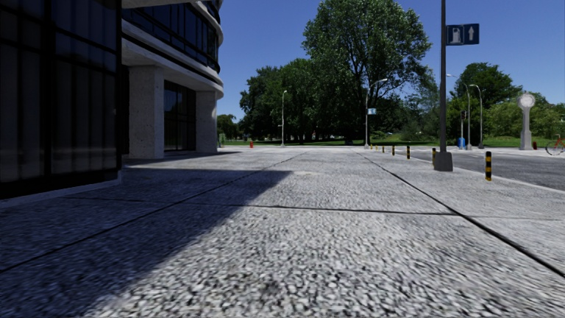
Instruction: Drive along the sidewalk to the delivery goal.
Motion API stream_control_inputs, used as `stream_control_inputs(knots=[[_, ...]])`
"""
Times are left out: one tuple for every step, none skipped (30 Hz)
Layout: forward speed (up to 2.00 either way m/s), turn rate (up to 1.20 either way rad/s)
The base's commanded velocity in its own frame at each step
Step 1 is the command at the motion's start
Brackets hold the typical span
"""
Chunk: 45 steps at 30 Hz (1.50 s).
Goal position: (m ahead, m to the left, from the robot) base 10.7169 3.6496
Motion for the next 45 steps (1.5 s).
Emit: stream_control_inputs(knots=[[2.00, 0.00], [2.00, 0.00], [2.00, 0.00], [2.00, 0.00], [2.00, 0.00], [2.00, 0.00], [2.00, 0.00], [2.00, 0.00], [2.00, 0.00], [2.00, 0.00], [2.00, 0.00], [2.00, 0.00], [2.00, 0.00], [2.00, 0.00], [2.00, 0.00], [2.00, 0.00], [2.00, 0.00], [2.00, 0.00], [2.00, 0.00], [2.00, 0.00], [2.00, 0.00], [2.00, 0.00], [2.00, 0.00], [2.00, 0.00], [2.00, 0.00], [2.00, 0.00], [2.00, 0.00], [2.00, 0.00], [2.00, 0.00], [2.00, 0.00], [2.00, 0.00], [2.00, 0.00], [2.00, 0.00], [2.00, 0.00], [2.00, 0.00], [2.00, 0.00], [2.00, 0.00], [2.00, 0.00], [2.00, 0.00], [2.00, 0.00], [2.00, 0.00], [2.00, 0.00], [2.00, 0.00], [2.00, 0.00], [2.00, 0.00]])
